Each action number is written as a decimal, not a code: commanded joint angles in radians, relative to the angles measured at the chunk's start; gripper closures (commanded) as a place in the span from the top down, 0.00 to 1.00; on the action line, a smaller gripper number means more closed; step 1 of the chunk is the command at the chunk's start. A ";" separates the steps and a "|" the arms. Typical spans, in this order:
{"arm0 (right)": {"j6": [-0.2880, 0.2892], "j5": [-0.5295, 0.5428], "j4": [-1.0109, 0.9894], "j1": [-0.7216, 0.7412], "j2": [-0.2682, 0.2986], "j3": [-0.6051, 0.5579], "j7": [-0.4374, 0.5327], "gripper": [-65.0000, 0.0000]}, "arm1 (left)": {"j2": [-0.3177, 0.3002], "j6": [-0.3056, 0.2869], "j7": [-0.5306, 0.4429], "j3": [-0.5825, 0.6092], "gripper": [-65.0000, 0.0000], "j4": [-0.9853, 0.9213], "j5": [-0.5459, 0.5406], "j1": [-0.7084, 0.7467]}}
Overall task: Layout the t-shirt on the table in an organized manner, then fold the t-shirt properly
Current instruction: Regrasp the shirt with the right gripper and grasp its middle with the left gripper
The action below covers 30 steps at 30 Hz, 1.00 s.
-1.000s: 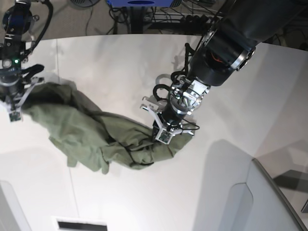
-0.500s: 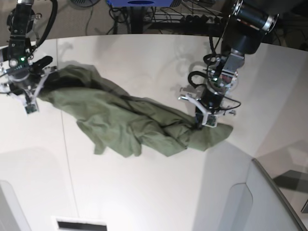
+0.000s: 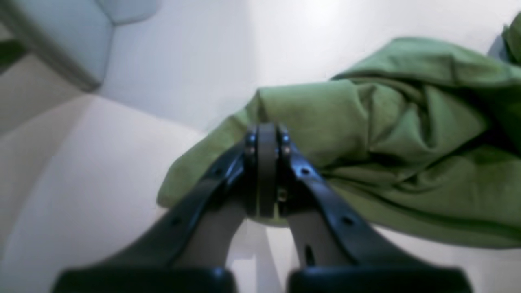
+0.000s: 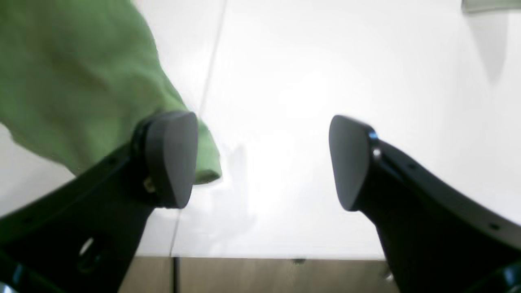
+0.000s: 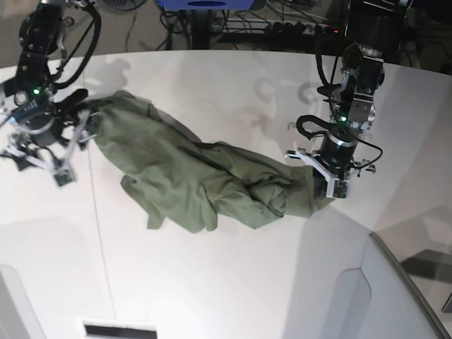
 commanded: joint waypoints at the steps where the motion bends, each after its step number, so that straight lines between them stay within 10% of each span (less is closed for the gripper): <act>1: 0.037 0.017 0.011 0.030 -0.004 -0.036 0.015 0.73 | -0.004 -0.005 -0.013 -0.016 0.00 0.019 -0.002 -0.008; 11: 0.040 0.018 -0.304 0.234 -0.050 -0.099 -0.015 0.72 | -0.021 -0.005 -0.016 -0.041 0.00 0.000 -0.002 0.041; 19: 0.040 0.164 -0.463 0.309 -0.045 -0.101 -0.022 0.36 | -0.025 -0.005 -0.016 -0.041 0.00 0.000 -0.002 0.054; 30: 0.040 0.164 -0.548 0.325 -0.042 -0.101 -0.014 0.33 | -0.025 -0.005 -0.012 -0.041 0.00 0.000 -0.002 0.054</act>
